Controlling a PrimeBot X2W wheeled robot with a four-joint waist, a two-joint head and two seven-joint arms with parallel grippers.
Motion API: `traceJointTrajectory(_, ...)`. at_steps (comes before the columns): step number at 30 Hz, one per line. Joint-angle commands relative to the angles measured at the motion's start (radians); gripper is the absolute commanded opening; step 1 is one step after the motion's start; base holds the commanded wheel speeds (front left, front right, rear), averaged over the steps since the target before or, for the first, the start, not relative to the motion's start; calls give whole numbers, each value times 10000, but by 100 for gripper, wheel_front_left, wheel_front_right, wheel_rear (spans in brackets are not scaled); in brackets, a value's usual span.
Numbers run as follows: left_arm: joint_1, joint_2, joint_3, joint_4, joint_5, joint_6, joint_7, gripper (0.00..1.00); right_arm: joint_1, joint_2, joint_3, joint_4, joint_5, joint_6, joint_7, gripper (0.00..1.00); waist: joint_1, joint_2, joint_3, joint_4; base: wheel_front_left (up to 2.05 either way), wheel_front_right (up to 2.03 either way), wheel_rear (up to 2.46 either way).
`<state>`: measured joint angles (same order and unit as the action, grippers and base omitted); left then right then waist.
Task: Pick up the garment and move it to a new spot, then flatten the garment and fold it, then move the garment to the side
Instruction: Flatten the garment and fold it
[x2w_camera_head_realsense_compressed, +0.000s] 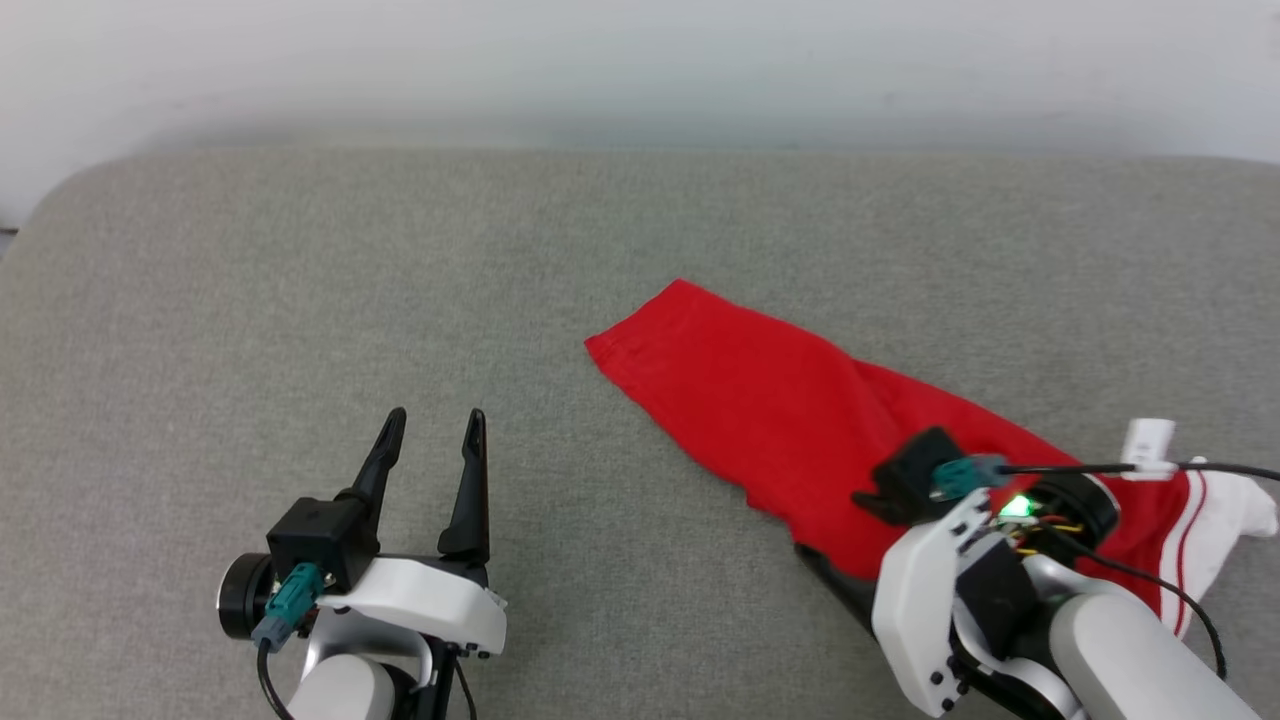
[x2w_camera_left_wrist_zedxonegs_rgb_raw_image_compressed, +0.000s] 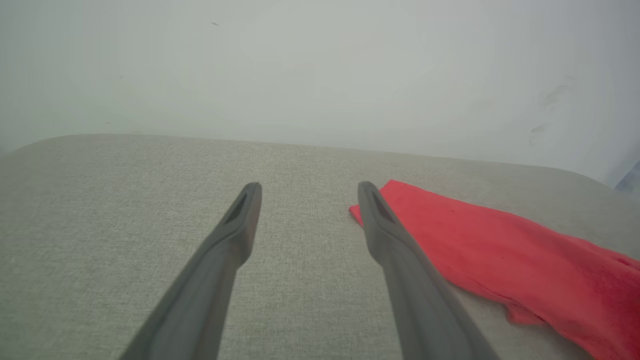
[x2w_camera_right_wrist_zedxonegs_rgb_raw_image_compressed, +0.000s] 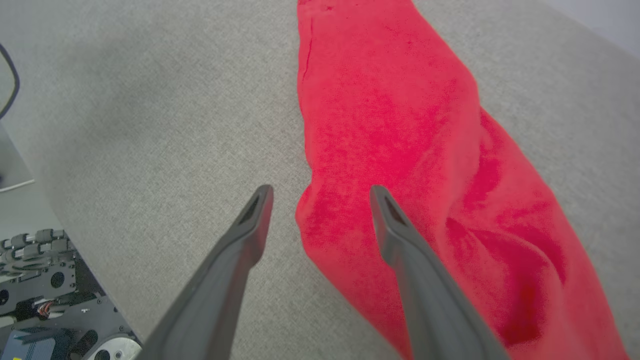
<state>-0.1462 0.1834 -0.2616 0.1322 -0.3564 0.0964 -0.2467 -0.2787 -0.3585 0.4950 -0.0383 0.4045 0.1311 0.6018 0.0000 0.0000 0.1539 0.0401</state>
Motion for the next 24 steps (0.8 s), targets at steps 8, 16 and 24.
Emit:
traceJointTrajectory(8, -494, -197, -32, 81, -13, -83, -123, 100, -1336, -412, 1392, 1448, 740, -8, 777, 100, 0, 0, 1012, 478, 0, 0, 0)
traceJointTrajectory(16, -685, -319, 83, 294, 36, -170, -180, 100, -1287, -302, 2406, 3645, 1418, -7, 1736, 100, 0, 0, 1238, 562, 0, 0, 0)
traceJointTrajectory(24, -470, -383, 215, 531, 98, -239, -200, 100, -2394, 416, 3024, 3076, 1984, 8, 711, 0, 0, 0, 617, 399, 0, 0, 0)
